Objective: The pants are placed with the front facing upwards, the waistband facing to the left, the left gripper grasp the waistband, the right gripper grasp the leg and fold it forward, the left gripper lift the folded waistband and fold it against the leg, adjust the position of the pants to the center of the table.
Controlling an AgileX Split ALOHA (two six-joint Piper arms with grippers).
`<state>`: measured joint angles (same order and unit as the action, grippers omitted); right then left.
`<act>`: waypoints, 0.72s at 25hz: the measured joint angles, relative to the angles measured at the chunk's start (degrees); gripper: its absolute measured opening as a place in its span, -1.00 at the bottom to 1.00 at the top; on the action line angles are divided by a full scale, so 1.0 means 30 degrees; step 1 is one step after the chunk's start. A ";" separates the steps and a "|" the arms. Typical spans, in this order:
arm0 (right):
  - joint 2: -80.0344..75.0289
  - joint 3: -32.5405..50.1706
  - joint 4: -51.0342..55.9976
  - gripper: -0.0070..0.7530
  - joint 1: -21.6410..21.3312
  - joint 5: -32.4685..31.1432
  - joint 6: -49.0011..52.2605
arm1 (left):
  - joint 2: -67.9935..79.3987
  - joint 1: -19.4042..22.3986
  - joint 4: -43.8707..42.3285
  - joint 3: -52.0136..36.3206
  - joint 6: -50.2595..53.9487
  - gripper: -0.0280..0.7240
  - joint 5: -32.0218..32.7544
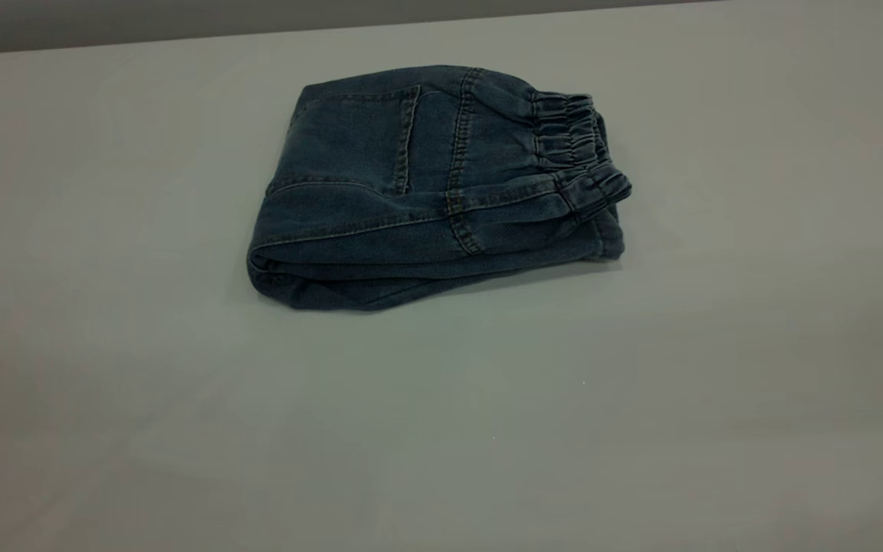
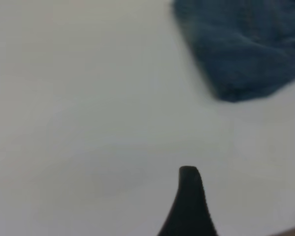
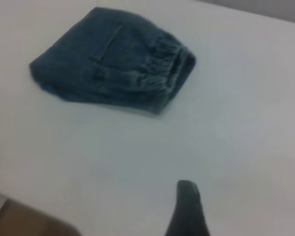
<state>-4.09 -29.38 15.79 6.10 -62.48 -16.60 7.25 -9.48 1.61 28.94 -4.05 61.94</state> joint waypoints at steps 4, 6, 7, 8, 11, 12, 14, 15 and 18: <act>0.1132 0.0000 0.0172 0.23 -0.1101 -0.0009 0.0000 | -0.0827 0.2685 0.0000 0.0000 0.0000 0.45 0.0000; 0.1385 0.0000 0.0248 0.23 -0.1133 -0.0036 0.0000 | -0.1379 0.3471 0.0000 0.0000 0.0000 0.45 0.0000; 0.1385 0.0000 0.0298 0.23 -0.1133 -0.0052 0.0000 | -0.1649 0.3679 0.0000 0.0000 0.0000 0.45 0.0000; 0.1385 0.0000 0.0298 0.23 -0.1133 -0.0052 0.0000 | -0.1874 0.3717 0.0000 0.0000 0.0000 0.45 0.0000; 0.1385 0.0000 0.0282 0.23 -0.1133 -0.0052 0.0000 | -0.2451 0.3417 0.0000 0.0000 0.0000 0.45 0.0000; 0.1385 0.0000 0.0300 0.23 -0.1133 -0.0052 0.0000 | -0.2451 0.3259 0.0000 0.0000 0.0000 0.45 -0.0017; 0.1363 0.0000 0.0266 0.23 -0.1133 -0.0052 0.0000 | -0.2432 0.2835 0.0000 0.0000 0.0000 0.45 -0.0018; 0.1363 0.0000 0.0319 0.23 -0.1249 -0.0052 0.0000 | -0.2432 0.2578 0.0000 0.0000 0.0000 0.45 -0.0018; 0.1363 0.0000 0.0292 0.23 -0.1801 -0.0052 0.0000 | -0.2417 0.2146 0.0000 0.0000 0.0000 0.45 -0.0018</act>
<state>0.00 -29.38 16.66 0.70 -62.63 -16.60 0.00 -3.04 1.61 28.94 -4.05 61.88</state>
